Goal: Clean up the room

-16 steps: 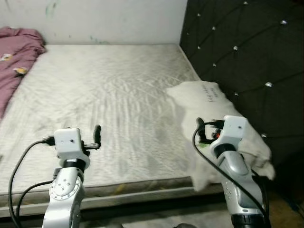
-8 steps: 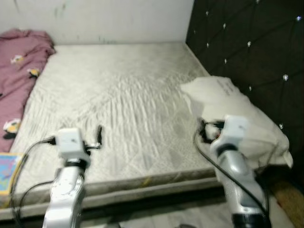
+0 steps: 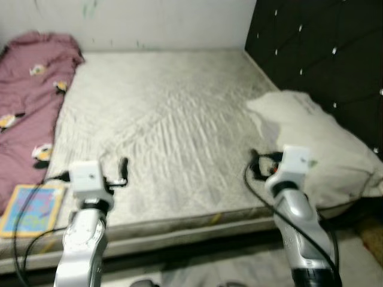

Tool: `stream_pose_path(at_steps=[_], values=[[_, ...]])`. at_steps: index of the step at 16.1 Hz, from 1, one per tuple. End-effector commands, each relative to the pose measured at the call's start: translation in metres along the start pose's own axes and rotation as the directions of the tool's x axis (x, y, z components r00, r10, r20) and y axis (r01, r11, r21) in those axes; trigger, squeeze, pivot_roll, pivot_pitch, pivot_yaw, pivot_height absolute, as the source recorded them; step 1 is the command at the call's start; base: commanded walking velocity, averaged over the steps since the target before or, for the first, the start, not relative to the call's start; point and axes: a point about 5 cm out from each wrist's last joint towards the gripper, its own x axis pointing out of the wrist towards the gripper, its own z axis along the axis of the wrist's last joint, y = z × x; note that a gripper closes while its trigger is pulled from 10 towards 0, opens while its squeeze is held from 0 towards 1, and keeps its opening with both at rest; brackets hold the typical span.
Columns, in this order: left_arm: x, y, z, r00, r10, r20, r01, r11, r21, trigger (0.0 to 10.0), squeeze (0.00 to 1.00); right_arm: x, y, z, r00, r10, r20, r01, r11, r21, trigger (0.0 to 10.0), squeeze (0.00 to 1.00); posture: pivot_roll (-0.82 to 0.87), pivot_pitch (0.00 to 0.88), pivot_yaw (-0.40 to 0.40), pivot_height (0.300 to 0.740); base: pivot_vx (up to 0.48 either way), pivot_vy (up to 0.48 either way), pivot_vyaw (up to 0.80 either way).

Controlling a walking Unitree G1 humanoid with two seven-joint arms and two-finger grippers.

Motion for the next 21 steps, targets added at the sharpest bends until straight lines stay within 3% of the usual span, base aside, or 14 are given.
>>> stream_pose_path(at_steps=[1,21], values=[[-0.0002,-0.0055,-0.0003,1.0,-0.014,-0.006,0.014,1.0,-0.013,10.0,0.0,-0.0009,-0.0089,0.0038,0.999,-0.03,0.011,0.03,1.0,-0.008,10.0,0.0,0.0,0.021,-0.002,0.74,0.0,0.439,0.0],[0.0003,-0.006,0.0004,1.0,-0.013,-0.002,0.013,1.0,-0.016,10.0,0.0,-0.0004,-0.0108,0.0006,0.999,-0.046,-0.005,0.046,0.998,-0.032,10.0,0.0,0.0,0.024,-0.009,0.74,0.0,0.439,0.0]])
